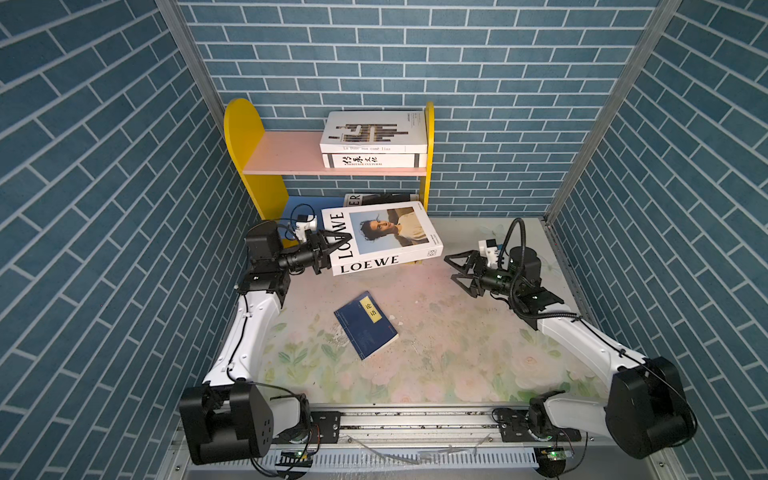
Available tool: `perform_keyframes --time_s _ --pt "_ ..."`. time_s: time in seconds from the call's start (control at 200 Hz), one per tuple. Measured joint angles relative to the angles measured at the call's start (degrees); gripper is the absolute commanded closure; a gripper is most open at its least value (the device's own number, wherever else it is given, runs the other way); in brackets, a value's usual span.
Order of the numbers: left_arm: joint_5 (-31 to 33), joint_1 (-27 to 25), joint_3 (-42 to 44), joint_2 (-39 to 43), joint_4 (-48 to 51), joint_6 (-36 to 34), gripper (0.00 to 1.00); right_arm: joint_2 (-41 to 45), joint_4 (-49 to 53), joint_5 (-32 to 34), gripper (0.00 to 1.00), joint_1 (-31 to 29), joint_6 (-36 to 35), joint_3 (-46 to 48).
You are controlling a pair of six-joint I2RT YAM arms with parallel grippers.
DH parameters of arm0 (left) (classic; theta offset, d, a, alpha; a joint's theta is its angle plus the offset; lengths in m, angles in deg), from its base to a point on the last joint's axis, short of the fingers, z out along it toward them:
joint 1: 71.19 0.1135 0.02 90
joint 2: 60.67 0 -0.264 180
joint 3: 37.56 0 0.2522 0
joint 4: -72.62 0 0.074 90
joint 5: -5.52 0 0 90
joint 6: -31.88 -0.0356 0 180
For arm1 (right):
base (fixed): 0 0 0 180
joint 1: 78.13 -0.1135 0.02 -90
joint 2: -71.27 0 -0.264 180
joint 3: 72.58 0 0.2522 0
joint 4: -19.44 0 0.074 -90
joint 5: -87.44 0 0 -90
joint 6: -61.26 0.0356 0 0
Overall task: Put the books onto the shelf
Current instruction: 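Lift the LOEWE magazine upright with both grippers and carry it toward the shelf, then hold the LOEWE magazine between both grippers and lower it to the lower shelf front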
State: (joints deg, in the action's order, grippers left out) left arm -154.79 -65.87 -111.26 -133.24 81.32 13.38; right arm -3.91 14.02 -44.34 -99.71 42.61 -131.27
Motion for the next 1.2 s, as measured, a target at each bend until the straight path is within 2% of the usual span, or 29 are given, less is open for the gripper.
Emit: perform_keyframes --time_s 0.29,0.53,0.71,0.89,1.045,1.2 --pt "-6.19 3.76 -1.81 -3.65 -3.41 0.37 0.72 -8.81 -13.4 -0.07 0.03 -0.55 5.03 -3.17" --pt "-7.87 5.18 -2.21 -3.89 1.42 -6.16 0.72 -11.41 -21.68 -1.38 0.03 -0.92 6.78 -6.97" --pt "-8.59 5.2 -2.62 -4.11 4.07 -9.75 0.72 -12.61 -18.67 -5.6 0.01 -2.84 5.44 -12.33" --pt "-8.68 5.2 -2.67 -4.37 4.79 -11.06 0.72 -12.72 -14.53 -9.35 0.01 -4.13 3.5 -13.53" --pt "-8.63 5.2 -2.67 -4.37 4.94 -11.85 0.72 -12.68 -7.54 -10.36 0.04 -5.07 0.26 -13.53" --pt "-8.46 5.2 -2.67 -4.37 5.7 -12.48 0.72 -12.63 -4.94 -10.36 0.08 -5.4 -0.87 -14.47"
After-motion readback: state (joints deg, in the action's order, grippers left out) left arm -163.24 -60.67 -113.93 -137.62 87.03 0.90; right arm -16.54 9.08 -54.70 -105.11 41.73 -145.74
